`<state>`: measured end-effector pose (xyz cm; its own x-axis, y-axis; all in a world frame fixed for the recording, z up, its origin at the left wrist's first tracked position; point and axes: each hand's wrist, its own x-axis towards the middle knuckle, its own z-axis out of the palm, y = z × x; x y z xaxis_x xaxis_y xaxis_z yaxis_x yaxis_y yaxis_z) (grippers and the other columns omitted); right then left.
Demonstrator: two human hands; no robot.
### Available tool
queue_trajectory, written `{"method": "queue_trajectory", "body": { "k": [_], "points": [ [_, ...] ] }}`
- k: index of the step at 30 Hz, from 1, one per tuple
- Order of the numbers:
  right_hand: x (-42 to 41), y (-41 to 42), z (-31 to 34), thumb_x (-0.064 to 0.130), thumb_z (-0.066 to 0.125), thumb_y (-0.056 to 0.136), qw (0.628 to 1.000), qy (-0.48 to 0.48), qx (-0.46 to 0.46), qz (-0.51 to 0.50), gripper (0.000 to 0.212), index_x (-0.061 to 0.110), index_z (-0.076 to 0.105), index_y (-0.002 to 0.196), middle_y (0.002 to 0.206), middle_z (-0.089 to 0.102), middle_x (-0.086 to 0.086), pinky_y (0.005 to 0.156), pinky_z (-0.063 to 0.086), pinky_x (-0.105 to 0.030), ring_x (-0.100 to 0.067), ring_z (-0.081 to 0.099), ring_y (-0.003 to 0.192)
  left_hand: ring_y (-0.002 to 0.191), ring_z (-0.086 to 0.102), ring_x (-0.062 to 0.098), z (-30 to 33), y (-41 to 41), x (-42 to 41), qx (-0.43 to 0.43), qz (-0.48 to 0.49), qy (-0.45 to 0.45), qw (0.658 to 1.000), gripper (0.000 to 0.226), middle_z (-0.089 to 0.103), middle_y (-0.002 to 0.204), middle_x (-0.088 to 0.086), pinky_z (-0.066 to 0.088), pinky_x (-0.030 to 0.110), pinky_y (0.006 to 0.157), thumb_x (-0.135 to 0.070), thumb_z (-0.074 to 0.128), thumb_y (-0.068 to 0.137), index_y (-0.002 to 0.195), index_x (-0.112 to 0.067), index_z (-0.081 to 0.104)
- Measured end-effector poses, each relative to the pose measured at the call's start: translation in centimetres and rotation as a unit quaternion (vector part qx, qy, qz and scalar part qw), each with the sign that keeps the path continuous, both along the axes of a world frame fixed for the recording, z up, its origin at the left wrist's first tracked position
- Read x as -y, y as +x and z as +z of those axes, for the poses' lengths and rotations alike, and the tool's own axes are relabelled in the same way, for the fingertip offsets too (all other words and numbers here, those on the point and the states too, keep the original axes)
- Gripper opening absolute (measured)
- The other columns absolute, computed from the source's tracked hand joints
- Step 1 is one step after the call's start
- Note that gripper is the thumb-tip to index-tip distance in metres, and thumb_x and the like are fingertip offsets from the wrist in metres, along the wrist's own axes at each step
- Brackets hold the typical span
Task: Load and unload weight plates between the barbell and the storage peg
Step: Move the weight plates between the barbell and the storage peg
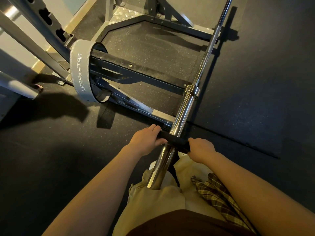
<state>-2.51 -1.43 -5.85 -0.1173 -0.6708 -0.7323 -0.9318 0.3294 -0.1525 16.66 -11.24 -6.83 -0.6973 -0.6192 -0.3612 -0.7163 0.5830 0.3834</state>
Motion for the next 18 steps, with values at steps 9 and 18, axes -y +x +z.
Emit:
{"method": "queue_trajectory", "body": {
  "k": [9,18],
  "points": [
    [0.5,2.2,1.3,0.020,0.059,0.092,0.998,-0.044,-0.021,0.029,0.031,0.015,0.052,0.121,0.088,0.048,0.003,0.070,0.040,-0.027,-0.013,0.050,0.080,0.094,0.057,0.014,-0.5,0.7,0.6,0.037,0.046,0.061,0.996,0.049,0.056,0.111,-0.001,0.051,0.038,0.087,-0.056,0.058,0.086,0.119,-0.022,0.047],
    [-1.8,0.8,-0.5,0.027,0.056,0.094,0.998,-0.035,0.009,-0.056,0.044,0.023,0.039,0.134,0.094,0.051,0.003,0.068,0.045,-0.026,-0.013,0.053,0.082,0.104,0.056,0.017,0.4,-1.9,-1.4,0.060,-0.016,-0.125,0.990,0.059,0.057,0.113,0.002,0.043,0.032,0.091,-0.062,0.054,0.086,0.120,-0.014,0.050]
  ]
}}
